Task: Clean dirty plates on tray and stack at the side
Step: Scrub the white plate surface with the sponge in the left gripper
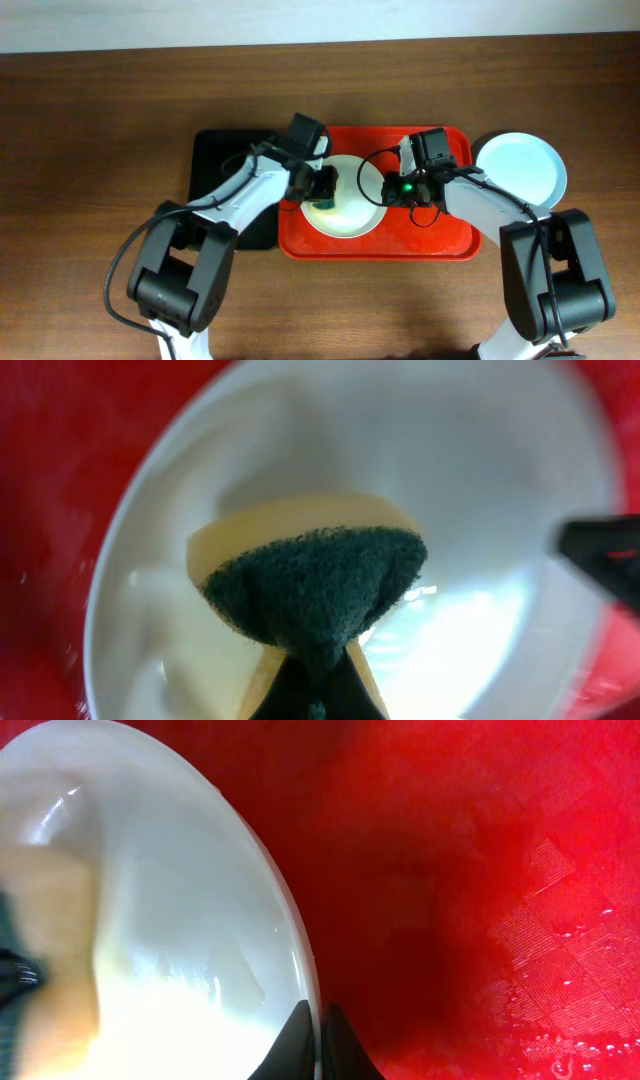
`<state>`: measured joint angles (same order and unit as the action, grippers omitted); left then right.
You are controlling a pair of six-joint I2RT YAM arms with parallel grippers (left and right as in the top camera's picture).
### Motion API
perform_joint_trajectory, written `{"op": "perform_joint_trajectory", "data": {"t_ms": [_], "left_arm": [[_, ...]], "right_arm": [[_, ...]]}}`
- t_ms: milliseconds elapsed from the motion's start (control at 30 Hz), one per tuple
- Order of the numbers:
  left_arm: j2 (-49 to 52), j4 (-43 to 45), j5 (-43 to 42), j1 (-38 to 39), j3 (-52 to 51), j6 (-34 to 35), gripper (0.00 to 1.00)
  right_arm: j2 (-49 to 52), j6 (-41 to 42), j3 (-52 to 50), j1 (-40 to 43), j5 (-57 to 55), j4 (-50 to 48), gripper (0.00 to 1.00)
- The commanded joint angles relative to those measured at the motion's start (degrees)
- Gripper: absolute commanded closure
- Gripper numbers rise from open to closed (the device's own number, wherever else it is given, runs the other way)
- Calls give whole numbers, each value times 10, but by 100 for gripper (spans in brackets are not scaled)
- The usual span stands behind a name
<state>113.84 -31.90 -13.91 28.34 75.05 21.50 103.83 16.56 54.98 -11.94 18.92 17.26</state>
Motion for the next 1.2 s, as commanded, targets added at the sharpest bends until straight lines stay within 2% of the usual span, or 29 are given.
{"op": "perform_joint_trajectory", "data": {"t_ms": [0,200,467,567,833,1167], "left_arm": [[-9,15,116,29,-28,34,100],[-9,32,103,49,-50,35,100],[-9,32,-66,73,-50,35,100],[-9,36,-95,73,-50,35,100],[-9,89,-95,73,-50,35,100],[-9,103,-26,76,-50,35,99]], "right_arm": [[5,2,-4,-5,10,-2,96],[5,2,-4,-5,10,-2,96],[5,2,-4,-5,10,-2,96],[5,2,-4,-5,10,-2,96],[5,2,-4,-5,10,-2,96],[5,2,-4,-5,10,-2,96]]}}
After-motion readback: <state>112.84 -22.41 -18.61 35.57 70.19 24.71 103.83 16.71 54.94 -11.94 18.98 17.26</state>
